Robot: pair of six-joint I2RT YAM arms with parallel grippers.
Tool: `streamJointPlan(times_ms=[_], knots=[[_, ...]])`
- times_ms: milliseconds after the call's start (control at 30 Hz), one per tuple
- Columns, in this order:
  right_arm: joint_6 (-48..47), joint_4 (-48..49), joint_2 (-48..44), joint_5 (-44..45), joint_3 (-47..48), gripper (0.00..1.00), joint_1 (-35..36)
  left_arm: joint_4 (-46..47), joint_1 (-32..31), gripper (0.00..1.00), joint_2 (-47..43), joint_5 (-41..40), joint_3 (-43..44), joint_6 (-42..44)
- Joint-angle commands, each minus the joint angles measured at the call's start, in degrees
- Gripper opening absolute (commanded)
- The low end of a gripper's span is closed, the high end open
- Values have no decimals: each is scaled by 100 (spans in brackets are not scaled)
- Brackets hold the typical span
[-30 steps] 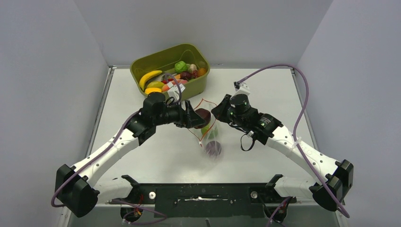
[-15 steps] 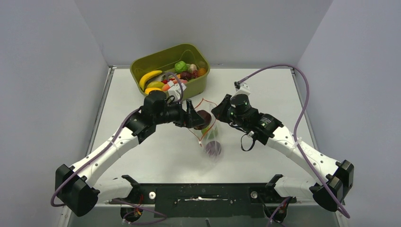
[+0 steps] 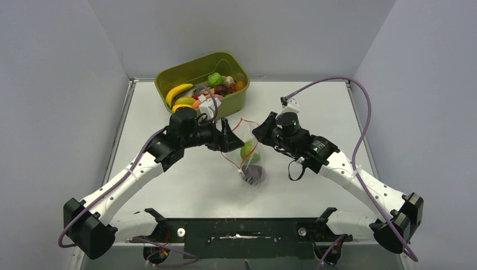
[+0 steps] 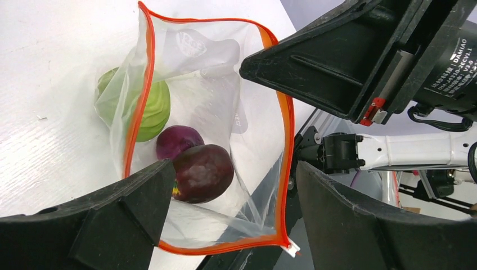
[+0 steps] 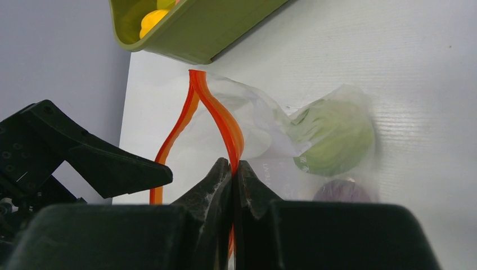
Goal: Place the food in the zip-top bag and seal the zipper
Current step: Place the fake vegetable in the zipper food storage bag, then pick up the fake fruit from the bin.
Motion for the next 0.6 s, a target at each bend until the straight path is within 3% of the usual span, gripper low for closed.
streamJointPlan(times_ms=[0,567], knots=[[72,273,-229,123,-18,0,56,-23,-22,79,-303,-170,271,165],[-345,-66,-349,492,192,0,51,-1463,8,76,-400,-3388,1083,1002]])
